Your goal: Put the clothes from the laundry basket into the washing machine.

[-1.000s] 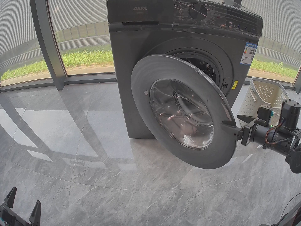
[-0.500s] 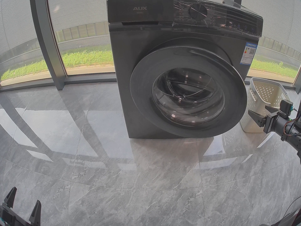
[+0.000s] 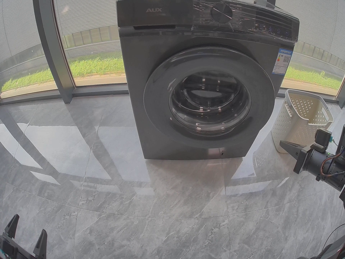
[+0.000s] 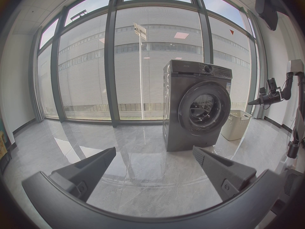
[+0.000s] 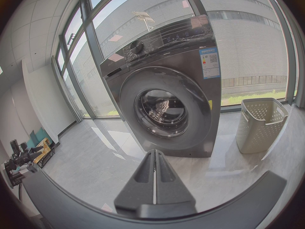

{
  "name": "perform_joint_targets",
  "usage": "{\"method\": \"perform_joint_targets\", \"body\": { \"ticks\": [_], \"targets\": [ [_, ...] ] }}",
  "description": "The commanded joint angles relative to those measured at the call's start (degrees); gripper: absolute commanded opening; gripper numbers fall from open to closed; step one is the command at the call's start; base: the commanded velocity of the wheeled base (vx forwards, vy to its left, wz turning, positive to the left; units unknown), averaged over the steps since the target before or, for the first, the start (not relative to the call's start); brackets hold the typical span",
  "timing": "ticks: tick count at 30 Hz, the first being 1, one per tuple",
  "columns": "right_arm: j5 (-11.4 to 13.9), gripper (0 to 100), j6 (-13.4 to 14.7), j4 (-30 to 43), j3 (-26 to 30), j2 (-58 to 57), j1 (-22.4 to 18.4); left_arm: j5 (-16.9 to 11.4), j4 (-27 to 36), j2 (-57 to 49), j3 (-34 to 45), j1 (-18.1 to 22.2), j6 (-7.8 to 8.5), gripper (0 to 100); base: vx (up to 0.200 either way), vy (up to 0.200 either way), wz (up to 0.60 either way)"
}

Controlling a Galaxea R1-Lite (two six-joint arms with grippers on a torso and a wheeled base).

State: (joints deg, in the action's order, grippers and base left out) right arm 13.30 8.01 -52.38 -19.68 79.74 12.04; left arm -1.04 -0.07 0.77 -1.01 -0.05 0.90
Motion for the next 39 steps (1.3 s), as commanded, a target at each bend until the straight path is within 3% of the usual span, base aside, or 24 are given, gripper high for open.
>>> {"method": "perform_joint_targets", "body": {
  "ticks": [1,10,24,27,39],
  "targets": [
    [0.1,0,0.3,-0.3,-0.3,-0.7,1.3,0.0,0.0,-0.8,0.9,0.0,0.24,100,0.0,0.0,0.0],
    [-0.1,0,0.3,-6.1,-0.5,0.2,2.6,0.0,0.0,-0.8,0.9,0.0,0.5,100,0.089,0.0,0.0],
    [-0.7,0,0.3,-6.5,-0.4,1.1,4.7,0.2,0.0,-0.8,0.9,0.0,0.42,100,0.2,0.0,0.0],
    [-0.6,0,0.3,-6.4,-0.3,1.3,5.1,0.4,0.0,-0.8,0.9,0.0,0.15,100,0.0,0.0,0.0],
    [-1.8,0,0.2,-6.5,-0.3,3.1,8.1,0.5,0.0,-0.8,0.9,0.0,-0.11,100,0.0,-0.2,0.0]
  ]
}}
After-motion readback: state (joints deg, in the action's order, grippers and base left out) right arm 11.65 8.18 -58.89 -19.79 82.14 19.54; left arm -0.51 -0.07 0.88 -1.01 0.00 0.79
